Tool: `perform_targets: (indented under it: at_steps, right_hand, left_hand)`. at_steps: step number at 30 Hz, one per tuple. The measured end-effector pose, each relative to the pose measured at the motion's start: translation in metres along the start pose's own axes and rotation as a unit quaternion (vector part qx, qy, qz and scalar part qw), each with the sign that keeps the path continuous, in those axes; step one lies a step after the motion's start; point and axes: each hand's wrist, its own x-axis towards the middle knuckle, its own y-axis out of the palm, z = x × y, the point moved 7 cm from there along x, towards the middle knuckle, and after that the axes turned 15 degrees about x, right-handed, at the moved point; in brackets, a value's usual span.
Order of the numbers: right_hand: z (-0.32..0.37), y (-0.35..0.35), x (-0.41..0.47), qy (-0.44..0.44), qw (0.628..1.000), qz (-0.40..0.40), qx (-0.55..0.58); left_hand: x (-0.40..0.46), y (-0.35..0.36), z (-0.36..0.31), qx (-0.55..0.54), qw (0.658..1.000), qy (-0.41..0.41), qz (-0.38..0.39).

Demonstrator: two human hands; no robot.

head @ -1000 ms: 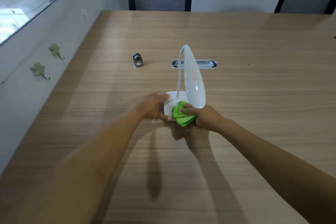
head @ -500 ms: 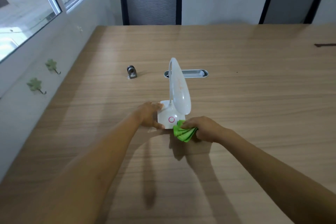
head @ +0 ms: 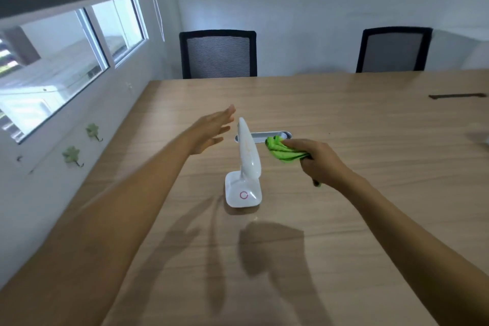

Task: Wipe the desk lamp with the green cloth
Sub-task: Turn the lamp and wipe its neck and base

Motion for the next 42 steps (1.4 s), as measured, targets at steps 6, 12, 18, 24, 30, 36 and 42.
perform_targets:
  at_steps: [6, 12, 18, 24, 30, 36, 42]
  right_hand:
    - [0.074, 0.000, 0.008, -0.153, 0.988, -0.016, -0.004]
    - [0.090, 0.037, -0.004, -0.192, 0.973, 0.093, -0.088]
    - [0.107, 0.044, -0.061, -0.300, 0.926, 0.168, -0.157]
    - [0.122, 0.028, -0.051, -0.307, 0.935, 0.115, -0.133]
    - [0.100, 0.038, -0.013, -0.211, 0.958, 0.111, -0.157]
    - [0.099, 0.059, -0.096, -0.340, 0.892, 0.159, -0.251]
    - [0.115, 0.043, -0.073, -0.348, 0.903, 0.071, -0.244]
  left_hand:
    - [0.007, 0.012, -0.010, 0.006, 0.999, 0.020, 0.026]
    - [0.001, 0.013, -0.014, -0.017, 0.999, 0.041, 0.005]
    - [-0.001, 0.014, -0.015, 0.040, 0.998, 0.042, -0.008]
    - [-0.006, 0.014, -0.019, 0.039, 0.998, 0.050, -0.007]
    - [-0.009, 0.017, -0.023, 0.032, 0.998, 0.052, 0.008]
    - [-0.007, 0.015, -0.019, 0.049, 0.998, 0.035, 0.008]
    - [-0.006, 0.014, -0.020, 0.049, 0.998, 0.036, 0.006]
